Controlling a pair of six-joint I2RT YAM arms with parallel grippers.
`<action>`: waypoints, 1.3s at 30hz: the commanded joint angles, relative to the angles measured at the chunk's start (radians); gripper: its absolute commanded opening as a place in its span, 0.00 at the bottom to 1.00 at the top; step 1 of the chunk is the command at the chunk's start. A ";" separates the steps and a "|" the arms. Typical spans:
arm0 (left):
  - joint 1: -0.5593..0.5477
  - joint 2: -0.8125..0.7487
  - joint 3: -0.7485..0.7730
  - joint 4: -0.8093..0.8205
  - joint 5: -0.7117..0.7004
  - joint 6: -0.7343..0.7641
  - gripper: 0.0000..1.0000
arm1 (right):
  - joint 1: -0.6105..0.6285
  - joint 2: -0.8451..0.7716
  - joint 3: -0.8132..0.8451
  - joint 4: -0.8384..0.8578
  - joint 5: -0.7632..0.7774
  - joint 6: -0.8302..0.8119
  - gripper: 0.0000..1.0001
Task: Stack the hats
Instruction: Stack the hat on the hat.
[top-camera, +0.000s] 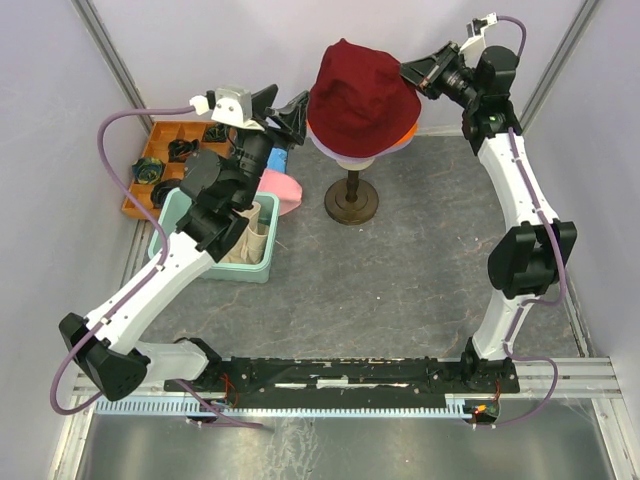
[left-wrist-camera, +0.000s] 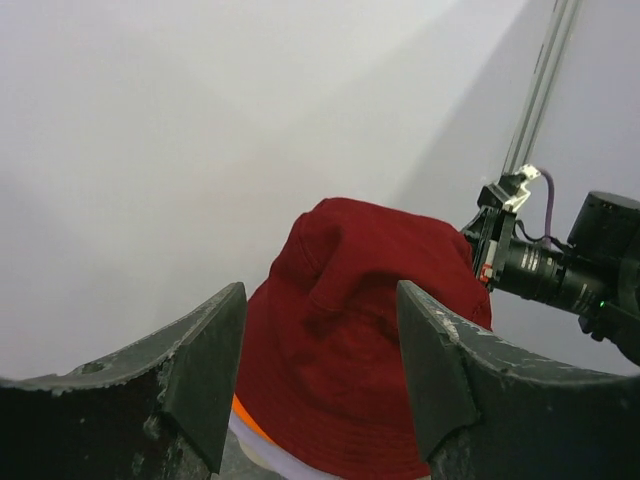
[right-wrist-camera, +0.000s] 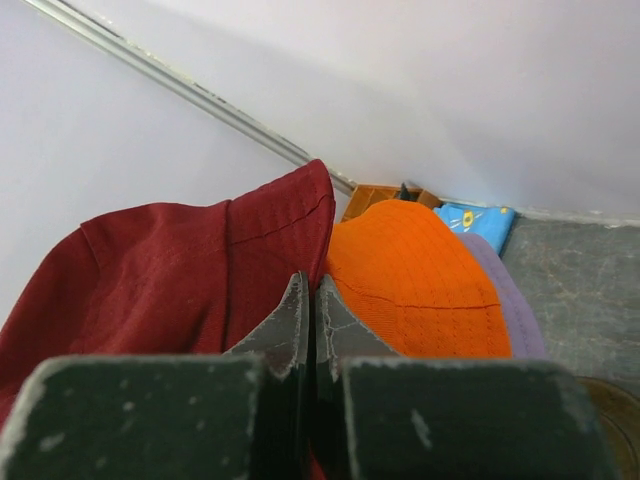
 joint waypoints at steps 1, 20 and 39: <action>-0.003 -0.012 -0.019 -0.018 -0.016 0.028 0.68 | 0.061 0.084 -0.036 -0.403 0.064 -0.182 0.00; -0.003 -0.016 -0.107 -0.052 -0.064 0.005 0.71 | 0.096 0.027 -0.220 -0.416 0.174 -0.270 0.00; 0.195 0.175 -0.086 -0.112 -0.010 -0.343 0.75 | 0.102 -0.089 -0.304 -0.390 0.183 -0.224 0.00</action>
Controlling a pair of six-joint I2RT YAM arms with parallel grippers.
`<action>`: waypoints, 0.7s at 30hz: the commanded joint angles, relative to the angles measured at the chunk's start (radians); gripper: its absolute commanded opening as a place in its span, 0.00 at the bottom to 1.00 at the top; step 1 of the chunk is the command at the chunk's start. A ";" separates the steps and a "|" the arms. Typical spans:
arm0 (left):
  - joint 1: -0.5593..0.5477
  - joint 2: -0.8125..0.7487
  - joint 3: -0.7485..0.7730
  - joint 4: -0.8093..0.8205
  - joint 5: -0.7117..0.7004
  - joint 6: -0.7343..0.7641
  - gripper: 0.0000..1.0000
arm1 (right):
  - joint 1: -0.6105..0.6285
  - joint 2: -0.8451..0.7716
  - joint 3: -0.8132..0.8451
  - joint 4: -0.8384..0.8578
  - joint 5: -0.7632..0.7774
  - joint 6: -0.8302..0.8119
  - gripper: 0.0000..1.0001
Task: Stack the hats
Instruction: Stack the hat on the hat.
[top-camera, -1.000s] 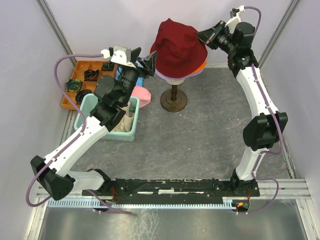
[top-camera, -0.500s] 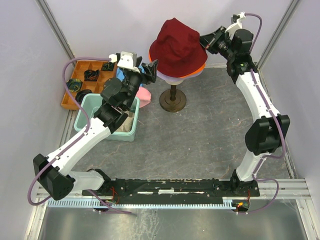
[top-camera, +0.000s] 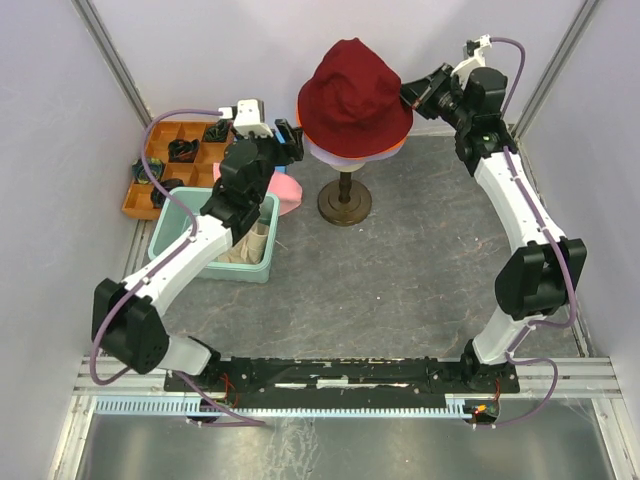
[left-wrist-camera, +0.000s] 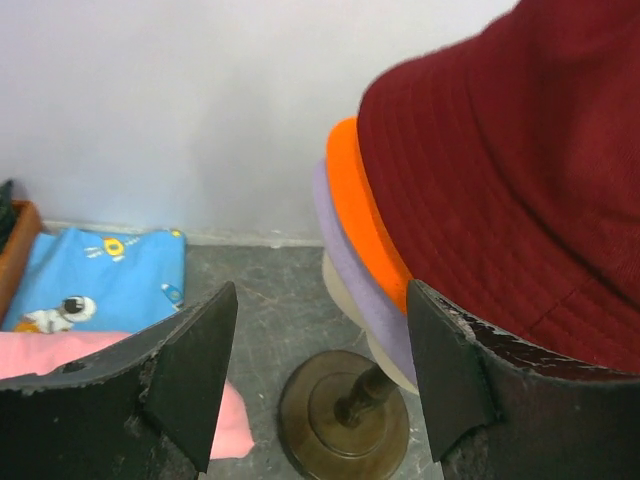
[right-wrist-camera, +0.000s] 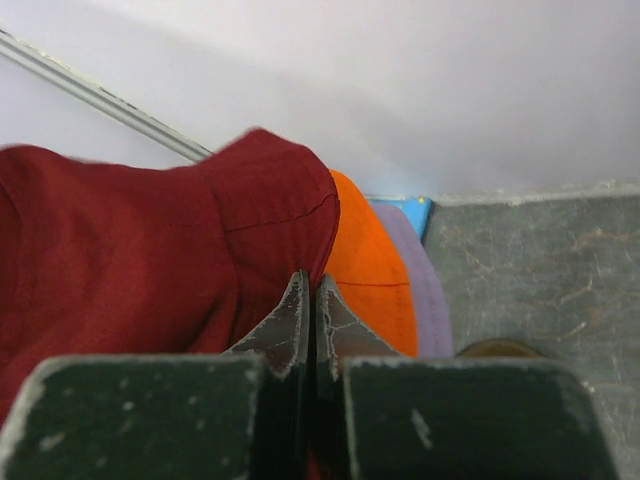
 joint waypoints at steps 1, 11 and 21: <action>0.052 0.045 0.094 0.003 0.117 -0.145 0.84 | 0.037 0.079 -0.069 -0.368 -0.060 -0.057 0.00; 0.164 -0.015 0.097 -0.027 0.353 -0.286 1.00 | 0.037 0.110 -0.009 -0.392 -0.061 -0.063 0.00; 0.310 -0.022 0.157 -0.037 0.693 -0.558 0.96 | 0.038 0.122 0.048 -0.423 -0.064 -0.073 0.00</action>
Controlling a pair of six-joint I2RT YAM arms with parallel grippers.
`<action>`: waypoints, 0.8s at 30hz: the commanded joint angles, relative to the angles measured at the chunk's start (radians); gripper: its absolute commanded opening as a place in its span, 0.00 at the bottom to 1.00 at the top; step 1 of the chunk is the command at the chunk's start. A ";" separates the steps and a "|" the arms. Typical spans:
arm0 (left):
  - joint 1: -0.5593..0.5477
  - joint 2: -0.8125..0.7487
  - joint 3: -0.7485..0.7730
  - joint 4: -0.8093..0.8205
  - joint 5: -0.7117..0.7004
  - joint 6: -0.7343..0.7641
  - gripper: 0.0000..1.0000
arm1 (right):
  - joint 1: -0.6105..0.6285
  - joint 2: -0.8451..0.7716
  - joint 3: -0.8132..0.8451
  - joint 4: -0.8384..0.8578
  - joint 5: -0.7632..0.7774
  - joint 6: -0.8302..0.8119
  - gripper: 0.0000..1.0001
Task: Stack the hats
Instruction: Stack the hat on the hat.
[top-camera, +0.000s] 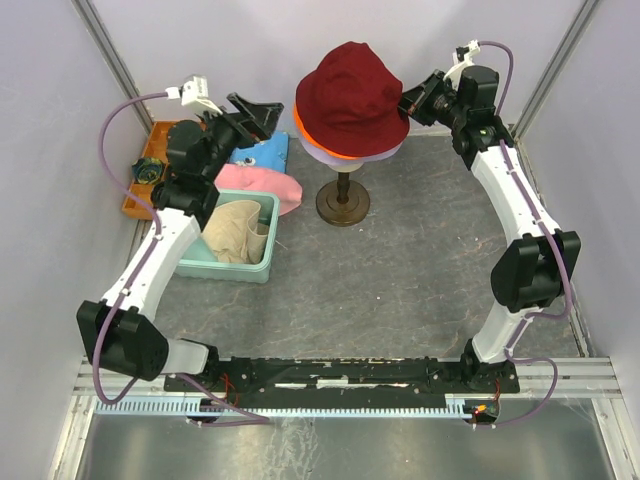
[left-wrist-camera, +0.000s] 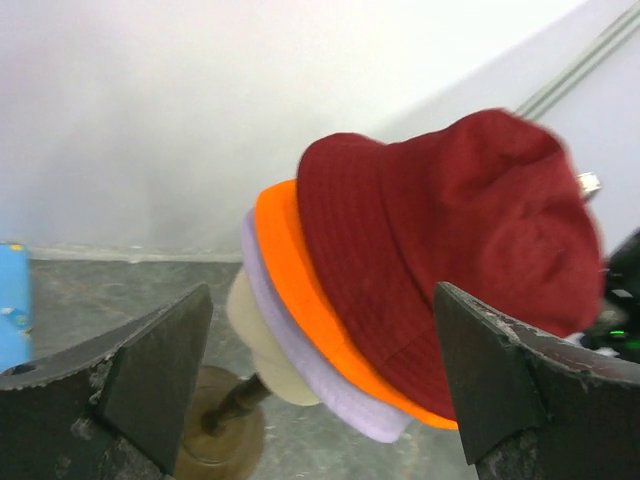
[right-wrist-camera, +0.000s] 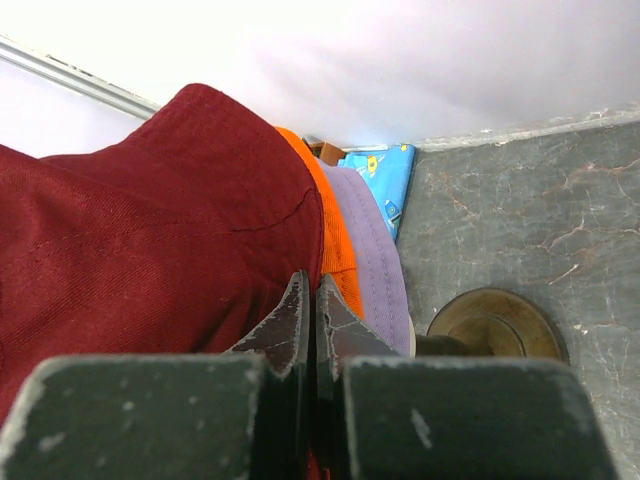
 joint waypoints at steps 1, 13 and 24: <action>0.061 0.027 0.060 0.066 0.248 -0.242 0.96 | 0.036 0.063 -0.018 -0.252 -0.035 -0.070 0.00; 0.076 0.155 0.082 0.213 0.476 -0.562 0.89 | 0.036 0.061 0.017 -0.278 -0.028 -0.078 0.00; 0.075 0.190 0.075 0.291 0.494 -0.633 0.89 | 0.036 0.056 0.003 -0.271 -0.026 -0.077 0.00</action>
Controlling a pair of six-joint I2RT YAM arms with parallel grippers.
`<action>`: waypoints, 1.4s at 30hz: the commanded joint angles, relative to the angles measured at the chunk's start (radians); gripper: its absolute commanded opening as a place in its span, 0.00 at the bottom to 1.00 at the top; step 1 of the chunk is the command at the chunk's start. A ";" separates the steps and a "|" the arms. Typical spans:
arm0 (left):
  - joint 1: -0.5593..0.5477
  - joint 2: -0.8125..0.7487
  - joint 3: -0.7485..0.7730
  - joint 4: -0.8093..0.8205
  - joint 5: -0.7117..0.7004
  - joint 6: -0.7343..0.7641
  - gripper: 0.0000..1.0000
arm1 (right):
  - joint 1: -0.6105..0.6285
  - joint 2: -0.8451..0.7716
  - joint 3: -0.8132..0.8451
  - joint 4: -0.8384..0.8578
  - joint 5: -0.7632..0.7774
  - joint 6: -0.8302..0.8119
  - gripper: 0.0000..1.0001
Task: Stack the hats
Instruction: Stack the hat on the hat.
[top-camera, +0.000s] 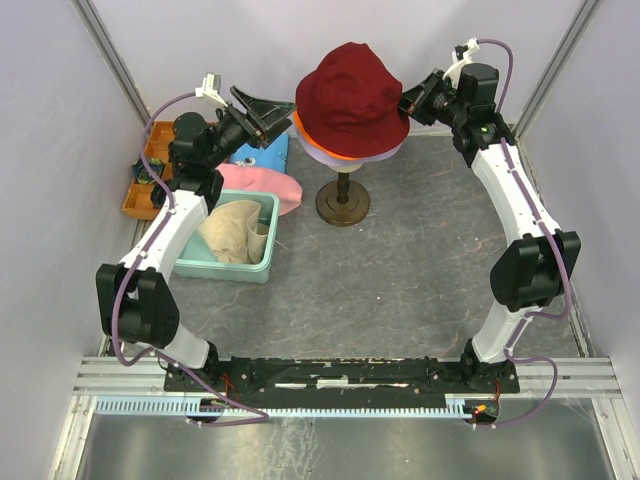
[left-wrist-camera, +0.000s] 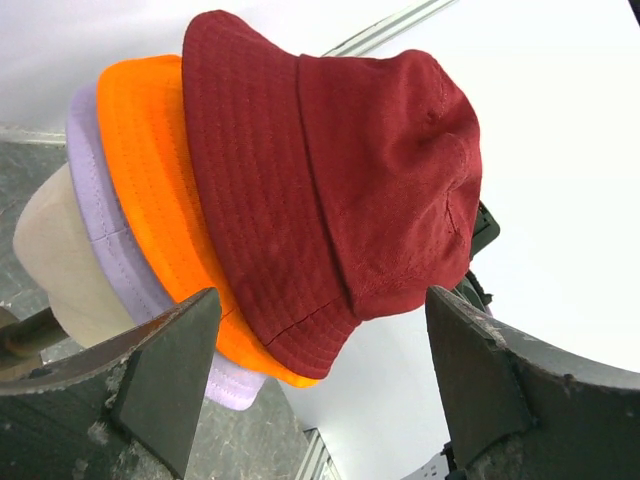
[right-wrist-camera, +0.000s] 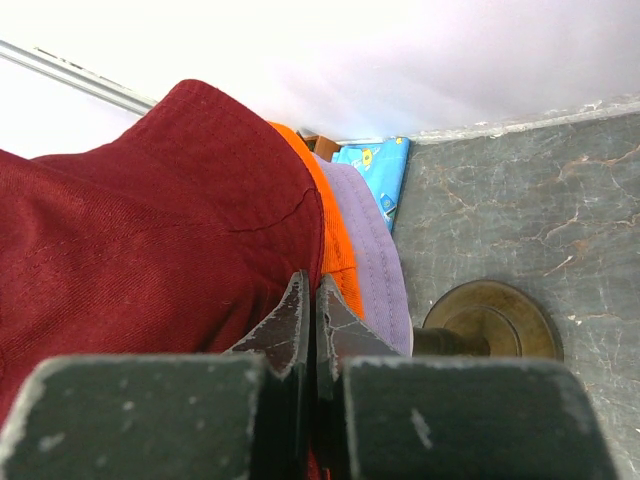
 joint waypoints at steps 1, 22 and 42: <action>-0.002 0.016 0.032 0.099 0.036 -0.069 0.89 | 0.033 0.050 -0.035 -0.209 -0.028 -0.057 0.00; -0.058 0.116 0.115 0.170 0.027 -0.113 0.89 | 0.031 0.050 -0.038 -0.213 -0.024 -0.053 0.00; -0.086 0.173 0.070 0.353 -0.016 -0.215 0.43 | 0.031 0.045 -0.028 -0.227 -0.030 -0.058 0.00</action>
